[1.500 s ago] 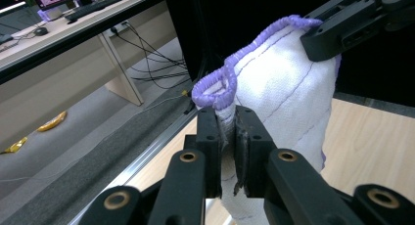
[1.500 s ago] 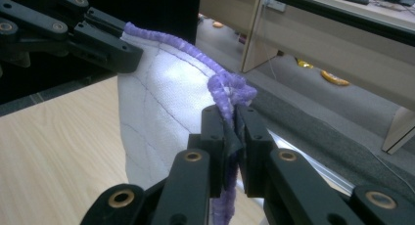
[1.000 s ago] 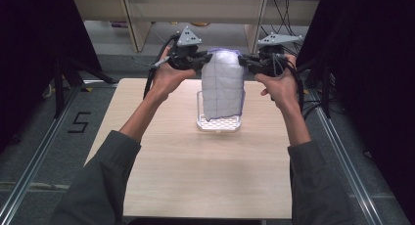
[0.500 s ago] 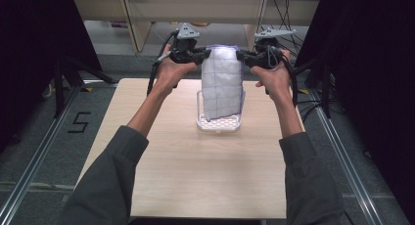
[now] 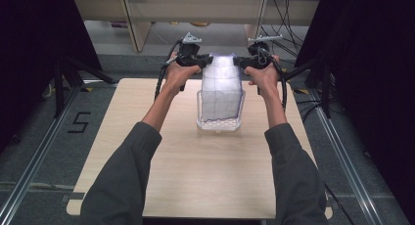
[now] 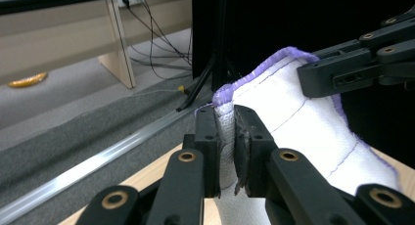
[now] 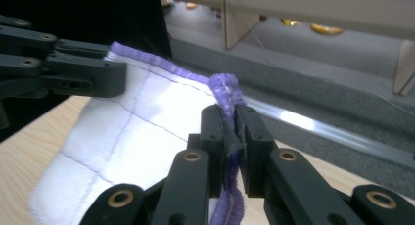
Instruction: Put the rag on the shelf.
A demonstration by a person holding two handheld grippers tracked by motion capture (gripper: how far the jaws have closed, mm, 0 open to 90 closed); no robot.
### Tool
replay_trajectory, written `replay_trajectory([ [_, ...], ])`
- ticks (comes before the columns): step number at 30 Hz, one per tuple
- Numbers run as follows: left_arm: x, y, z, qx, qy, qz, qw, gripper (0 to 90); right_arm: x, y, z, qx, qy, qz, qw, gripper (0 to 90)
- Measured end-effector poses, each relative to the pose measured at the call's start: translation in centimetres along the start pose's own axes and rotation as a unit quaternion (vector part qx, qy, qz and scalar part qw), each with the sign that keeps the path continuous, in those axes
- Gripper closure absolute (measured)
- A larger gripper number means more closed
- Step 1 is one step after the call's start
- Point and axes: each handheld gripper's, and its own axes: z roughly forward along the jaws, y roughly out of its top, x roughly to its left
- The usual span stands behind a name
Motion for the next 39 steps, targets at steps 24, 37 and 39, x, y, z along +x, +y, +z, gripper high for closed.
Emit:
replay_trajectory([
  [24,2.1,-3.9,1.3,0.07,0.0,-0.022,0.9973,69.6,-2.3,-3.1,4.2,0.105,0.009,0.04,0.9936,79.3],
  [37,2.4,-4.3,-2.1,0.087,-0.002,-0.005,0.9962,67.4,-3.9,-3.0,1.4,0.091,-0.014,0.066,0.9936,58.8],
  [39,2.5,-4.5,-2.6,0.089,-0.001,-0.004,0.996,65.3,-4.1,-3.1,0.7,0.09,-0.014,0.069,0.9935,58.5],
])
